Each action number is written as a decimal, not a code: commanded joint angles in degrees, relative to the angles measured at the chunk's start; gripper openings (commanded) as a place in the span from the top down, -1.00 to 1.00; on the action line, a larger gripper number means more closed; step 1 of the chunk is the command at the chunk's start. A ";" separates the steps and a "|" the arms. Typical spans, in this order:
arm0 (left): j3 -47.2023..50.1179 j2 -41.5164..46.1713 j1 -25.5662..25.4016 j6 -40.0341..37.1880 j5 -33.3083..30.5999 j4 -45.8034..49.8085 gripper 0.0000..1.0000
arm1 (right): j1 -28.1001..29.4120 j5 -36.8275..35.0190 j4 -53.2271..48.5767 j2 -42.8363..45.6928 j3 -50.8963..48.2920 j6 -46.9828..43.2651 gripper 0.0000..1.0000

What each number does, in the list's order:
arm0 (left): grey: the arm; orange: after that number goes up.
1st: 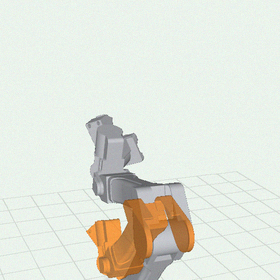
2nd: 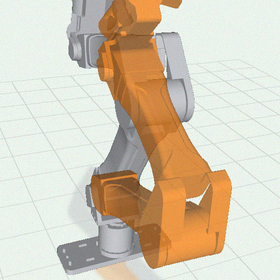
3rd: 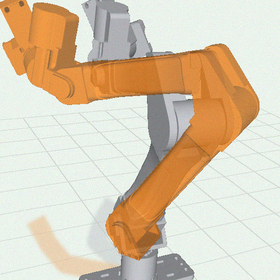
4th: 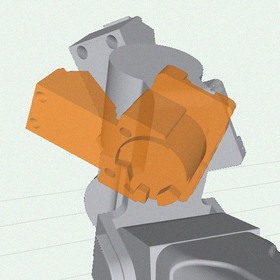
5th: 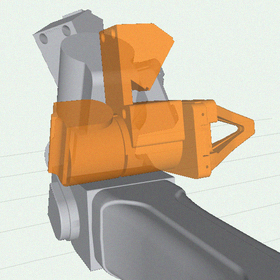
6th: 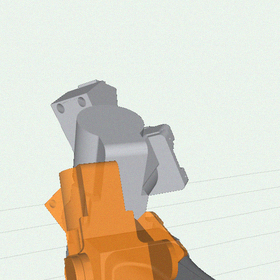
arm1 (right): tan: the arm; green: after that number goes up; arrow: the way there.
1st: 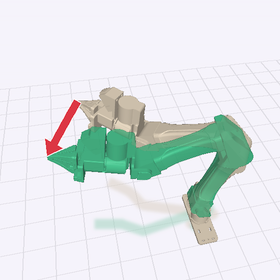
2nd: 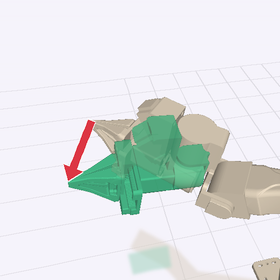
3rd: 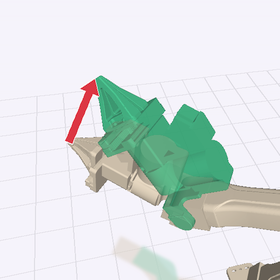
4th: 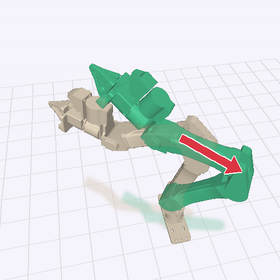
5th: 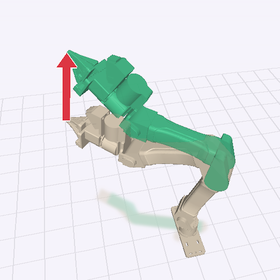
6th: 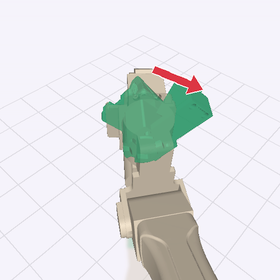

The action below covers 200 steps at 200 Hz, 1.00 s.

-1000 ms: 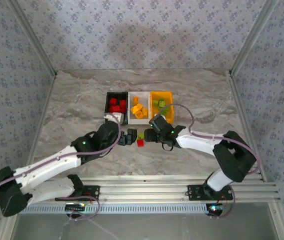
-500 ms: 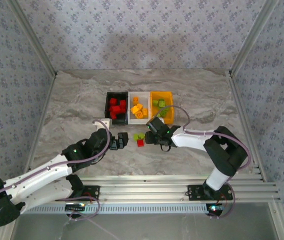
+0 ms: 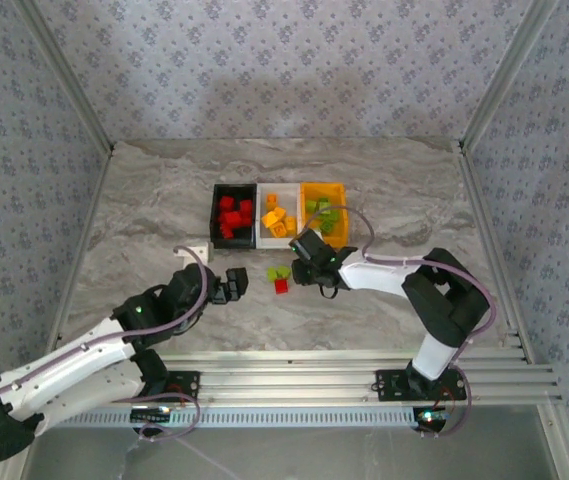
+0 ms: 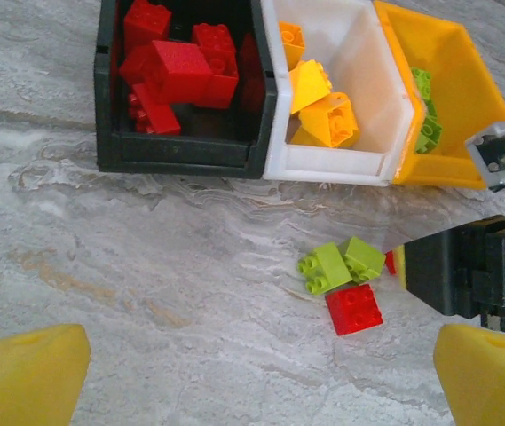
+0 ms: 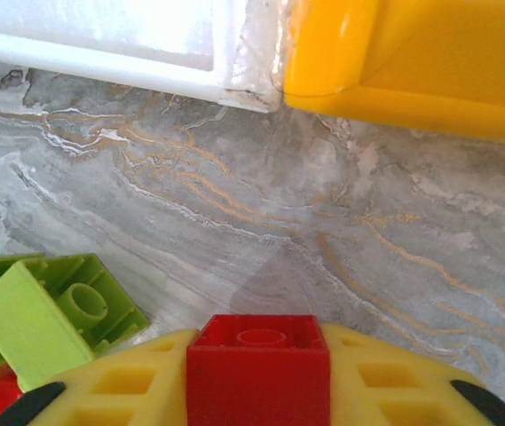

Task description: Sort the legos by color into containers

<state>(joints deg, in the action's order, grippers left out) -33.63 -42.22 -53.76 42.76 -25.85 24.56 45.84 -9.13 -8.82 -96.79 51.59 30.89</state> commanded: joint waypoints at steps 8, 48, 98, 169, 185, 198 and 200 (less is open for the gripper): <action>0.93 3.14 -0.38 2.21 -3.23 3.97 -0.99 | 0.85 -1.60 -2.85 6.23 0.79 -1.71 0.40; 2.02 7.24 -0.38 3.34 -4.36 6.13 -0.99 | 3.72 2.17 -4.72 7.94 10.14 -4.26 0.40; 2.09 8.02 -0.39 3.77 -2.46 7.15 -0.99 | 3.90 5.25 -3.46 -6.44 28.13 -5.06 0.39; 3.06 10.97 -0.38 4.92 -1.33 9.39 -0.99 | 1.94 1.11 -2.16 -24.99 49.83 -3.07 0.35; 3.04 11.19 -0.38 5.21 -1.07 10.04 -0.99 | 1.20 1.21 -1.29 -28.36 53.18 -1.85 0.29; 3.05 11.34 -0.38 5.41 -1.07 10.46 -0.99 | 0.63 2.18 -0.77 -30.44 55.70 -1.58 0.14; 3.11 11.38 -0.38 5.40 -0.99 10.50 -0.99 | 0.58 2.42 -0.76 -30.71 56.07 -1.48 0.12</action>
<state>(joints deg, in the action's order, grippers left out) -30.68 -31.44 -53.76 47.24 -27.44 33.10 47.51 -6.24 -10.52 -123.94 102.59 27.86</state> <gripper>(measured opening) 0.994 0.389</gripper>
